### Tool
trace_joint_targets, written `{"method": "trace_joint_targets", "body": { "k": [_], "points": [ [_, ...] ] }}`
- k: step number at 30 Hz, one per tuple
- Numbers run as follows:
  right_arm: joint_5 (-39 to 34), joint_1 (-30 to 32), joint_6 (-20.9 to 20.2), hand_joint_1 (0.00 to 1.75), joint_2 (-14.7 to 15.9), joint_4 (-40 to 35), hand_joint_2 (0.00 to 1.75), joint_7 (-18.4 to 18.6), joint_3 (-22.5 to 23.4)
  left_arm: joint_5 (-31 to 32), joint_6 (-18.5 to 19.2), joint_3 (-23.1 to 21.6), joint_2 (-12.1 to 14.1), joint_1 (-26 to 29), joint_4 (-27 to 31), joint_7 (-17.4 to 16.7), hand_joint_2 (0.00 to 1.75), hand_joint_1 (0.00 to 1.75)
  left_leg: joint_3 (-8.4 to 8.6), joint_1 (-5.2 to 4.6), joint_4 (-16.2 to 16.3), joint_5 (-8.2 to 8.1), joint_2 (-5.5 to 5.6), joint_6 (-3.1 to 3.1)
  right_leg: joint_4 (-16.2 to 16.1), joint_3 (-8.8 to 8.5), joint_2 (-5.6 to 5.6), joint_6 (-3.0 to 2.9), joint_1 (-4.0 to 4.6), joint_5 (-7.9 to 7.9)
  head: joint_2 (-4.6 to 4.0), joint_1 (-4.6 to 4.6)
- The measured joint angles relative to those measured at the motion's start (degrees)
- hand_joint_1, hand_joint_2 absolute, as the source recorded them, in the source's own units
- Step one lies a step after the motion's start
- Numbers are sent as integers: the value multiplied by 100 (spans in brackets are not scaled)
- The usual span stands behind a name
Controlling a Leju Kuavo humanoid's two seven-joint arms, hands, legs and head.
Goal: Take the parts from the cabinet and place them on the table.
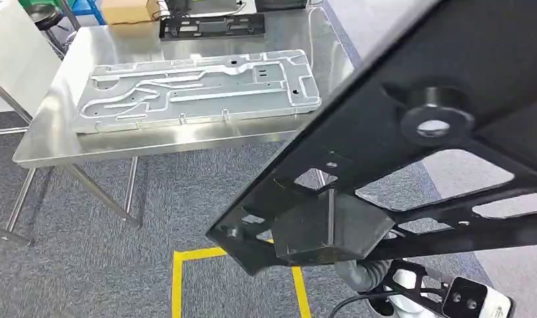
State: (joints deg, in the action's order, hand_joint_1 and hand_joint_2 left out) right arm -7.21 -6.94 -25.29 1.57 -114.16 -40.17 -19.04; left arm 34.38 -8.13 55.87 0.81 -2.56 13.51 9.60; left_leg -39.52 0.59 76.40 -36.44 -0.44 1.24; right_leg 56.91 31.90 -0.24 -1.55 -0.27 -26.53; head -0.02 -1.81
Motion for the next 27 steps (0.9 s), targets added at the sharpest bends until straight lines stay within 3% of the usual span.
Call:
{"method": "trace_joint_targets", "body": {
  "k": [1, 2, 4, 5, 6, 9, 11, 13, 14, 15, 16, 17, 18, 20, 21, 24, 26, 27],
  "points": [
    [-7, 17, 0, 175, 0, 0, 175, 0, 9, 13, 4, 0, 0, 14, 0, 0, 0, 0, -75, 14, -39, 172, -1, 13, 0, -52, 15, 9, -3, -37, 0, 0],
    [-13, 22, 0, 175, -2, 0, 175, 0, 13, 24, 4, 0, 0, 24, 0, 2, 0, 0, -8, 23, -356, 481, -3, 17, 1, -118, 28, 21, -7, -84, 0, 2],
    [-15, 33, -4, 175, -2, 0, 175, 0, 26, 24, 2, 0, 2, 18, 0, 4, 0, 0, 343, 33, -1357, 1168, -4, 5, 2, -278, 34, 55, -12, -185, 0, 0],
    [-13, 39, -4, 175, -4, -7, 175, -2, 37, 24, 2, 0, 15, 19, 0, 9, 0, 0, 508, 30, -1739, 1305, -1, -13, -11, -330, 27, 85, -13, -245, 0, 2],
    [-13, 43, -13, 175, -4, -13, 175, -2, 46, 24, 0, 0, 13, 6, 0, 13, 0, 0, 576, -8, -1814, 1202, 1, -31, 17, -348, 44, 133, 22, -289, 0, 2],
    [13, 102, -78, 175, -15, -79, 175, -2, 74, 39, 4, 7, 15, 16, 0, 50, 0, 0, 552, -40, -1785, 1146, 12, -149, -36, -366, 42, 219, -1, -319, 0, 2],
    [24, 118, -129, 175, -20, -127, 175, 0, 120, 44, 20, 11, 13, 14, 0, 63, 0, 0, 629, 15, -1875, 1158, 19, -216, 65, -379, 39, 290, -15, -401, 0, 2],
    [24, 126, -151, 175, -28, -153, 175, -4, 159, 57, 22, 13, 13, 3, 0, 72, 0, 0, 675, 15, -1883, 1107, 14, -282, 825, 59, 36, 313, -12, -734, 0, 2],
    [24, 162, -160, 175, -31, -153, 175, -2, 173, 57, 22, 15, 13, 3, 0, 79, 0, 0, 701, 7, -1883, 1072, 14, -296, 1391, 421, 36, 324, -17, -921, 0, 2],
    [24, 204, -175, 175, -31, -153, 175, -2, 186, 59, 22, 17, 13, 5, 0, 87, 0, 0, 727, 4, -1882, 1040, 15, -302, 1749, 681, 36, 327, -17, -974, 0, 2],
    [22, 234, -210, 175, -31, -153, 175, -2, 201, 59, 22, 20, 13, 15, 0, 92, 0, 0, 769, 1, -1882, 1005, 21, -299, 1863, 831, 36, 324, -17, -884, 0, 2],
    [15, 242, -238, 175, -31, -153, 175, -2, 227, 59, 22, 24, 13, 26, 0, 103, 0, 0, 833, -2, -1882, 960, 24, -292, 1693, 839, 36, 310, -15, -634, 0, 2],
    [4, 241, -251, 175, -31, -153, 175, -2, 256, 61, 22, 24, 13, 28, 0, 105, 0, 0, 902, -2, -1882, 913, 32, -285, 1311, 725, 35, 287, -12, -309, 0, 2],
    [-26, 235, -297, 175, -31, -153, 175, -2, 308, 61, 22, 26, 13, 23, 0, 105, 0, 0, 1020, -4, -1885, 806, 43, -250, 302, 366, 27, 213, 2, 323, 0, 4],
    [-41, 229, -317, 175, -28, -148, 175, -2, 323, 61, 22, 35, 7, 17, 0, 105, 0, 0, 1042, -27, -1883, 769, 44, -209, 250, 316, 20, 175, 44, 207, 0, 4],
    [-85, 213, -343, 175, -28, -151, 175, 0, 358, 61, 20, 74, 7, 1, 0, 105, 0, 0, 1055, -12, -1926, 719, 33, -117, 157, 297, 46, 105, 72, 134, 0, 2],
    [-94, 196, -350, 175, -31, -153, 175, 0, 376, 68, 20, 90, 18, -17, 9, 105, 0, 0, 1146, -12, -1916, 643, 33, -61, 48, 168, 54, 67, -6, 127, 0, 2],
    [-101, 174, -354, 175, -28, -153, 175, -2, 385, 76, 20, 98, 11, -22, 11, 111, 0, 0, 1055, -14, -1664, 544, 33, -32, 19, 95, 40, 12, -8, 91, 0, -2]
  ]
}}
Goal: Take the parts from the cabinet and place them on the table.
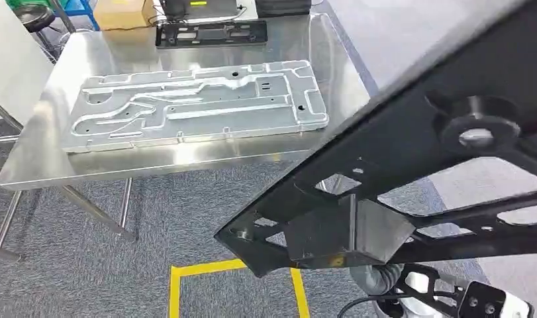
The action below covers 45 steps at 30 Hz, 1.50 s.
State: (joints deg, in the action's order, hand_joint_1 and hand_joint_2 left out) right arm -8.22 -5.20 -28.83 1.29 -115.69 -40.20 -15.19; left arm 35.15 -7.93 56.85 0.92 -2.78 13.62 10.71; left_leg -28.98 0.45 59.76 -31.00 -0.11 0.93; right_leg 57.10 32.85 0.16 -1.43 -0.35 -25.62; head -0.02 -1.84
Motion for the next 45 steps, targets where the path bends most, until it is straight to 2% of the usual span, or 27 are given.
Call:
{"method": "trace_joint_targets", "body": {
  "k": [3, 4, 5, 6, 8, 9, 11, 13, 15, 18, 19, 20, 21, 23, 24, 25, 27, 30, 31, 34, 35, 36, 39, 41, 42, 44, 45],
  "points": [
    [0, -19, -13, 175, -2, 9, 175, 0, 11, 0, 2, 29, 13, 1, 0, 0, 0, 0, -834, 17, 1367, -484, -1, 65, 0, -91, -5, -31, 7, -98, 0, 0],
    [0, -15, -17, 175, -2, 18, 175, 2, 15, 0, 2, 29, 11, 18, -2, 0, 0, 0, -1055, 18, 1620, -466, -1, 72, 0, -132, 5, -30, 10, -136, 0, 0],
    [0, -16, -24, 175, -2, 24, 175, 2, 15, 0, 2, 31, 6, 33, -2, 0, 0, 0, -1125, 18, 1555, -275, -1, 67, 0, -188, 17, -26, 15, -178, 0, 0],
    [0, -17, -28, 175, -2, 24, 175, 2, 15, 0, 2, 31, 4, 40, -2, 0, 0, 0, -1051, 17, 1222, 39, -1, 48, 0, -262, 24, -20, 19, -229, 0, 0],
    [0, -21, -28, 175, -2, 24, 175, 2, 15, 0, 2, 33, 9, 39, -2, 0, 0, 0, -691, -2, 184, 733, 3, -39, -4, -425, 22, -1, 34, -341, 0, 0],
    [0, -22, -28, 175, -2, 26, 175, 2, 15, 0, 2, 35, 24, 42, -2, 0, 0, 0, -579, -40, -42, 768, 12, -96, -13, -464, 18, 18, 33, -388, 0, 2],
    [-2, -35, -28, 175, -2, 31, 175, 2, 15, 13, 2, 37, 24, 30, 0, 4, 0, 0, -524, -70, -155, 677, -9, -117, -38, -469, 29, 94, 48, -424, 0, 0],
    [-22, -44, -26, 175, -2, 33, 175, 2, 20, 35, 2, 37, 35, 40, 0, 13, 0, 0, -499, -55, -223, 640, 2, -193, 32, -504, 22, 156, 56, -379, 0, 0],
    [-65, -77, -4, 175, -2, 31, 175, 0, 26, 74, 9, 42, 35, 35, 0, 28, 0, 0, -345, -18, -300, 639, 9, -249, 306, -419, 15, 192, 28, -465, 0, 2],
    [-125, -100, 37, 175, 4, 33, 175, 0, 42, 85, 22, 44, 37, 23, 0, 37, 0, 0, -293, -17, -308, 563, 9, -280, 1549, 378, 15, 292, -10, -1013, 0, 2],
    [-133, -93, 37, 175, 13, 33, 175, 0, 42, 85, 22, 50, 39, 30, 0, 37, 0, 0, -265, -17, -307, 534, 10, -274, 1804, 606, 14, 314, -26, -1060, 0, 2],
    [-135, -87, 37, 175, 13, 33, 175, 0, 42, 87, 22, 59, 41, 37, 0, 39, 0, 0, -222, -15, -307, 501, 10, -265, 1796, 697, 13, 327, -45, -958, 0, 2],
    [-138, -83, 37, 175, 13, 33, 175, 0, 44, 92, 22, 68, 41, 38, 0, 44, 0, 0, -163, -9, -305, 459, 12, -251, 1541, 664, 8, 322, -60, -700, 0, 2],
    [-133, -77, 28, 175, 13, 28, 175, 0, 44, 96, 22, 70, 39, 35, 0, 46, 0, 0, -11, 5, -305, 359, 15, -211, 572, 329, -11, 324, -77, 1, 0, 2],
    [-131, -76, 26, 175, 13, 28, 175, 0, 46, 96, 24, 72, 41, 38, 0, 50, 0, 0, -4, 7, -311, 305, 14, -172, 172, 207, -29, 312, -79, 206, 0, 2],
    [-131, -74, 26, 175, 13, 28, 175, 0, 50, 98, 24, 81, 46, 26, 0, 57, 0, 0, 44, -8, -284, 277, 21, -130, 128, 214, -37, 276, -28, -71, 0, 2],
    [-114, -44, 26, 175, 15, 11, 175, 2, 57, 101, 44, 85, 50, 23, -2, 63, 0, 0, 77, -14, -265, 240, 11, -51, 122, 214, -23, 155, -15, 48, 0, -2],
    [-107, -44, 7, 175, 15, -13, 175, 0, 57, 103, 77, 116, 52, 6, -2, 70, 0, 0, 55, 16, -61, 158, 14, 28, 78, 58, -11, 16, -33, -2, 0, 0],
    [-87, -50, 2, 175, 15, -18, 175, 0, 57, 103, 77, 125, 48, -5, -2, 72, 0, 0, -112, 21, 251, 57, 13, 39, 76, 23, -15, -15, -31, -25, 0, -7],
    [46, -34, 22, 175, 13, -11, 175, 0, 57, 103, 72, 168, 48, 16, -2, 68, 0, 0, -909, 26, 1477, -433, 15, 91, 78, -49, -9, -57, -10, -117, 0, -4],
    [173, -59, 72, 175, 2, 15, 175, 0, 57, 109, 70, 171, 48, 27, -2, 55, 0, 0, -1063, 26, 1587, -412, 14, 89, 78, -88, 3, -57, -2, -151, 0, -4],
    [267, -109, 109, 175, -26, 66, 175, 4, 57, 133, 68, 173, 48, 28, -2, 39, 0, 0, -1078, 26, 1421, -230, 14, 83, 79, -140, 21, -55, 2, -188, 0, -4],
    [430, -307, 225, 175, -83, 303, 175, 13, 57, 138, 55, 192, 52, 23, -2, 37, 0, 0, -665, 17, 53, 803, 12, -9, 76, -324, 24, -28, 14, -320, 0, -4],
    [529, -525, 339, 175, -94, 604, 175, 15, 70, 140, 52, 223, 46, 7, -2, 50, 0, 0, -643, -42, -134, 537, -3, -48, 91, -318, 43, 38, 29, -365, 0, -2],
    [577, -655, 394, 175, -96, 792, 175, 26, 74, 140, 50, 230, 44, 15, -2, 59, 0, 0, -631, -48, -123, 691, 0, -88, 89, -317, 53, 78, 31, -386, 0, -4],
    [697, -964, 583, 175, -96, 1192, 175, 33, 88, 159, 46, 275, 31, 14, -2, 87, 0, 0, -595, -17, -161, 714, 6, -151, 59, -371, 52, 151, 61, -415, 0, -4],
    [748, -1158, 698, 175, -94, 1400, 175, 35, 88, 171, 46, 289, 20, 6, -2, 92, 0, 0, -529, 10, -221, 732, -2, -164, 103, -382, 44, 170, 28, -466, 0, -4]
  ]
}}
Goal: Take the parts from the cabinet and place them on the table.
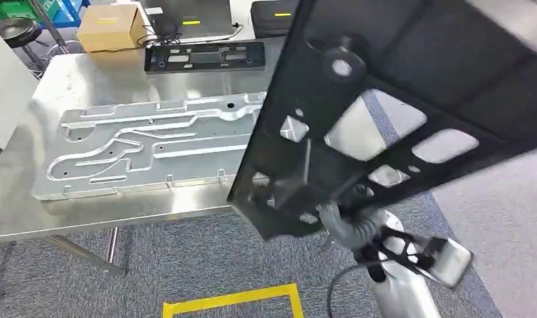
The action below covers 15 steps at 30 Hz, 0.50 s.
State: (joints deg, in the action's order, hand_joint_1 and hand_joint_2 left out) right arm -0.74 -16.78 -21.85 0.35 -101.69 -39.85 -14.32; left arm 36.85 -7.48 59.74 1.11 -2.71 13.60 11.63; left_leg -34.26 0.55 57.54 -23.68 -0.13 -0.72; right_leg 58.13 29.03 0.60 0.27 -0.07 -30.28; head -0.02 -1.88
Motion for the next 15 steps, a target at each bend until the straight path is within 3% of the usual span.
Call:
{"method": "trace_joint_targets", "body": {
  "k": [1, 2, 4, 5, 6, 7, 9, 11, 13, 15],
  "points": [
    [20, -240, 96, 175, 2, 232, 175, -2, 2, 26, 2, 13, 0, -18, 0, 11, 0, 0, 27, 5, -24, -4, 0, -23, 196, 95, -21, 38, 2, -85, 0, 2],
    [191, -482, 315, 175, 11, 539, 175, -4, 9, 33, 19, 22, 0, -36, 0, 48, 0, 0, 30, 2, -24, -16, -4, -49, 566, 326, -22, 61, -15, -249, 0, 2],
    [628, -994, 820, 175, 48, 1260, 175, 33, 9, 85, 68, 26, 0, -61, 0, 94, 0, 0, 32, -1, -18, -45, -4, -69, 1488, 944, -27, 111, -35, -519, 0, 2],
    [992, -1235, 1171, 175, 59, 1619, 175, 115, 0, 107, 79, 26, 0, -67, 0, 118, 0, 0, 34, -1, -9, -58, -1, -70, 1711, 1152, -31, 124, -44, -483, 0, 2],
    [1363, -1476, 1529, 175, 59, 1924, 175, 188, -32, 129, 92, 28, 0, -70, 0, 131, 0, 0, 48, -1, 0, -81, 9, -66, 1648, 1211, -31, 133, -60, -299, 0, 2],
    [1860, -1733, 1934, 175, 70, 2268, 175, 379, -78, 155, 120, 28, 0, -66, 0, 151, 0, 0, 71, -1, 15, -106, 18, -55, 1363, 1152, -32, 130, -70, -17, 0, 2],
    [2876, -2356, 2619, 175, 61, 2975, 175, 774, -276, 197, 155, 31, 0, -77, 0, 173, 0, 0, 127, 0, 64, -183, 34, -17, 345, 794, -35, 88, -72, 662, 0, 2],
    [3687, -2897, 3091, 175, 15, 3717, 175, 1057, -589, 216, 170, 39, 0, -101, 0, 186, 0, 0, 83, -36, 107, -216, 41, 44, 98, 718, -24, 10, -35, 587, 0, 2],
    [4465, -3302, 3394, 175, -83, 4365, 175, 1402, -895, 236, 197, 55, 4, -105, 0, 232, 0, 0, 83, -21, 57, -206, 39, 108, 114, 729, -20, -56, -11, 578, 0, 4],
    [5256, -3716, 3473, 175, -245, 5040, 175, 1756, -1266, 289, 241, 61, 18, -119, 0, 256, 0, 0, 92, -5, 78, -260, 35, 180, 31, 674, -14, -136, -62, 604, 0, 2]
  ]
}}
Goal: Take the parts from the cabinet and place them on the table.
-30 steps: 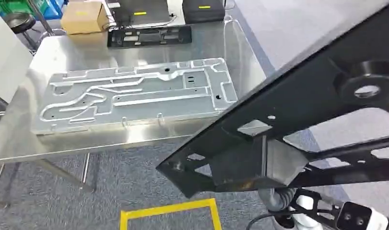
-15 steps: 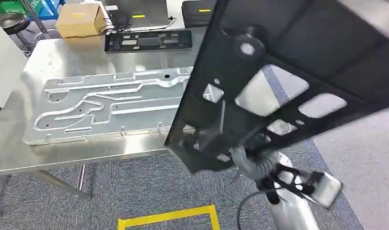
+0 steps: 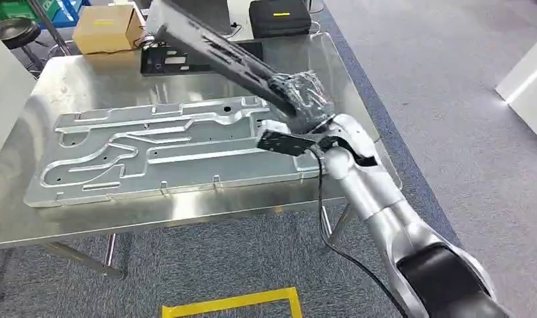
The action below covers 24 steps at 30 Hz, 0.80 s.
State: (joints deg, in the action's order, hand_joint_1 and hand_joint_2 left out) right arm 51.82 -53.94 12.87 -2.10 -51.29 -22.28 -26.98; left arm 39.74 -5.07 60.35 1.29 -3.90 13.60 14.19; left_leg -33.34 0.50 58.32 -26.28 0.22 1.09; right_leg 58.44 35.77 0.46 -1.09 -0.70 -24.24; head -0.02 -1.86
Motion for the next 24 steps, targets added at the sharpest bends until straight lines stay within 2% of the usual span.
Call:
{"method": "trace_joint_targets", "body": {
  "k": [1, 4, 5, 6, 7, 9, 10, 11, 14, 15, 16, 17, 19, 20, 21, 22, 23, 24],
  "points": [
    [319, -171, -2, 175, -68, 282, 175, 155, -188, 20, 24, 0, 0, -7, 0, 17, 0, 0, -46, 8, 150, -90, -1, 24, -17, -28, -11, -34, 2, -12, 0, 0],
    [1116, -555, -33, 175, -308, 1126, 175, 476, -750, 96, 61, 0, 15, -8, 0, 44, 0, 0, -713, 19, 1425, -613, -1, 93, -15, -62, -30, -94, 18, -47, 0, 0],
    [1348, -609, -72, 175, -386, 1399, 175, 541, -932, 111, 83, 0, 15, 3, -2, 57, 0, 0, -905, 22, 1721, -651, -2, 104, -12, -73, -31, -99, 24, -58, 0, 0],
    [1514, -641, -134, 175, -437, 1595, 175, 567, -1082, 140, 107, 0, 15, 15, -2, 77, 0, 0, -957, 25, 1727, -552, -2, 104, -11, -91, -30, -98, 30, -75, 0, 0],
    [1636, -664, -203, 175, -492, 1801, 175, 596, -1250, 168, 138, 0, 15, 21, -2, 96, 0, 0, -864, 26, 1437, -309, -2, 96, -6, -115, -27, -90, 33, -94, 0, 0],
    [1838, -691, -319, 175, -572, 2105, 175, 654, -1505, 245, 186, -2, 33, 21, -2, 131, 0, 0, -427, 26, 421, 270, -3, 62, 12, -176, -24, -63, 33, -149, 0, 0],
    [1902, -697, -343, 175, -596, 2231, 175, 679, -1595, 267, 205, -2, 33, 23, -2, 146, 0, 0, -281, 23, 72, 330, 0, 31, 11, -192, -28, -40, 36, -175, 0, 2],
    [1964, -715, -352, 175, -599, 2373, 175, 681, -1685, 295, 221, -4, 33, 8, -4, 157, 0, 0, -211, -18, -22, 280, 4, 3, 32, -170, -24, -11, 72, -184, 0, 0],
    [2040, -695, -374, 175, -599, 2668, 175, 672, -1862, 328, 232, -9, 41, 24, -4, 164, 0, 0, -237, -28, 1, 271, 15, -84, -12, -185, -28, 65, 65, -176, 0, 2],
    [2040, -697, -389, 175, -599, 2736, 175, 677, -1901, 341, 232, -9, 41, 24, -4, 164, 0, 0, -202, 27, -53, 294, 4, -134, 7, -177, -29, 110, 83, -211, 0, 0],
    [2040, -698, -398, 175, -599, 2814, 175, 677, -1918, 339, 232, -9, 39, 17, -4, 164, 0, 0, -183, 25, -72, 300, 6, -154, 113, -151, -27, 140, 62, -282, 0, 2],
    [2040, -697, -391, 175, -599, 2881, 175, 683, -1925, 339, 227, -9, 39, 5, -4, 164, 0, 0, -180, 25, -73, 290, 1, -200, 412, 0, -29, 154, 59, -461, 0, 0],
    [2038, -614, -312, 175, -599, 2994, 175, 733, -1947, 328, 225, -9, 39, -9, -4, 164, 0, 0, -176, 19, -72, 275, -1, -224, 1364, 500, -29, 179, 44, -875, 0, 2],
    [2035, -554, -273, 175, -596, 3042, 175, 758, -1949, 328, 225, -9, 41, -10, -4, 164, 0, 0, -173, 18, -69, 267, 0, -235, 1732, 718, -29, 185, 42, -966, 0, 2],
    [2020, -503, -245, 175, -596, 3083, 175, 777, -1951, 328, 225, -9, 41, -4, -4, 162, 0, 0, -165, 18, -66, 262, 2, -235, 1827, 807, -30, 183, 38, -913, 0, 2],
    [2020, -479, -199, 175, -596, 3111, 175, 779, -1955, 328, 225, -9, 39, -1, -4, 160, 0, 0, -151, 16, -62, 250, 5, -228, 1637, 752, -30, 173, 37, -714, 0, 2],
    [2020, -487, -177, 175, -599, 3129, 175, 783, -1960, 328, 227, -9, 39, -3, -4, 159, 0, 0, -133, 12, -56, 236, 8, -221, 1240, 576, -30, 156, 38, -457, 0, 2],
    [2020, -500, -153, 175, -601, 3140, 175, 797, -1960, 330, 227, -9, 41, -11, -4, 160, 0, 0, -104, 10, -48, 215, 10, -208, 675, 301, -32, 123, 40, -164, 0, 2]
  ]
}}
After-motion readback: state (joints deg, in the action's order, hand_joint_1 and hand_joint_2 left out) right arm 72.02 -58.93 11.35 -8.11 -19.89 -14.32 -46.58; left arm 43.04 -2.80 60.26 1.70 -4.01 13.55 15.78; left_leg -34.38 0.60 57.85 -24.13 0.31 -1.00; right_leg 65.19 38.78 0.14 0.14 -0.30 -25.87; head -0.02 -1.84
